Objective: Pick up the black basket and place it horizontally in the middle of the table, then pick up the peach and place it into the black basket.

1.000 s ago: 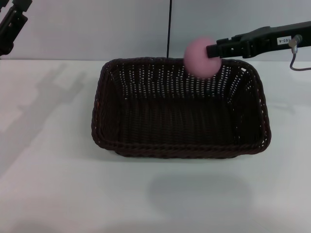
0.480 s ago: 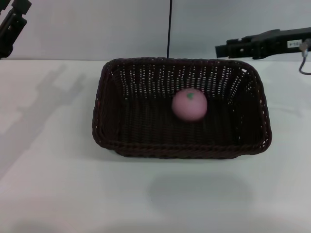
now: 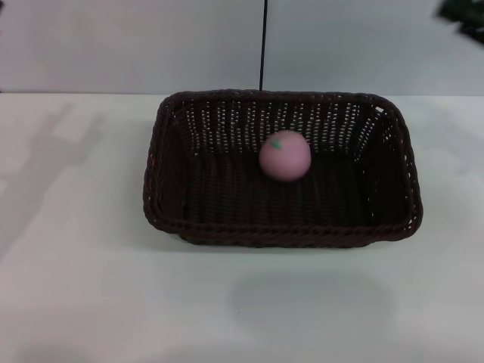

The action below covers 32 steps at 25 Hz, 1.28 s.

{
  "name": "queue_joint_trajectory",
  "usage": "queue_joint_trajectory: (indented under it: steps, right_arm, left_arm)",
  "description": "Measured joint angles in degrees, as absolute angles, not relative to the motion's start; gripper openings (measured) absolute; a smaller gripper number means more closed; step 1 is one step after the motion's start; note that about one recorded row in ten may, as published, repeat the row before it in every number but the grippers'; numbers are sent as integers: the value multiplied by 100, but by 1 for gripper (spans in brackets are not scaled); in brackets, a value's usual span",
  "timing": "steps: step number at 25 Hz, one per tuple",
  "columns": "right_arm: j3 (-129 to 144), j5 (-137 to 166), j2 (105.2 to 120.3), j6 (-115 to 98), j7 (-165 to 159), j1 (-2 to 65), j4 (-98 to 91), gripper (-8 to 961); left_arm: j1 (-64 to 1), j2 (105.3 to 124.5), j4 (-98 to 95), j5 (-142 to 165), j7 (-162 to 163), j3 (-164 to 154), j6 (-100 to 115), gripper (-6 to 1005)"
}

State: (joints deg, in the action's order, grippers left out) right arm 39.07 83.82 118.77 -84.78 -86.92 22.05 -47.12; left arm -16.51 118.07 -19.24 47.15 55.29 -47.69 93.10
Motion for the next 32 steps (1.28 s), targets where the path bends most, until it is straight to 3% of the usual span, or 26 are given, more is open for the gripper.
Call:
queue_joint_trajectory:
  steps: [4,13,32]
  right_arm:
    - [2877,6898,11870,-8674,-6222,1941,-2993,485]
    - [2049,5253,11887,-9252,-4085,1759,-1393,484]
    - [1577,4850,11886,-9158,-4016,1820,-943,484]
  left_arm:
    - [-1584,11803,-1876,4712,5507,-4391,9326,692]
    - [-1441,11794,-1608,4708,5116,-3629,9314,692]
    - [-1455,11795,-1421,4721,4690,-3489,9237,691]
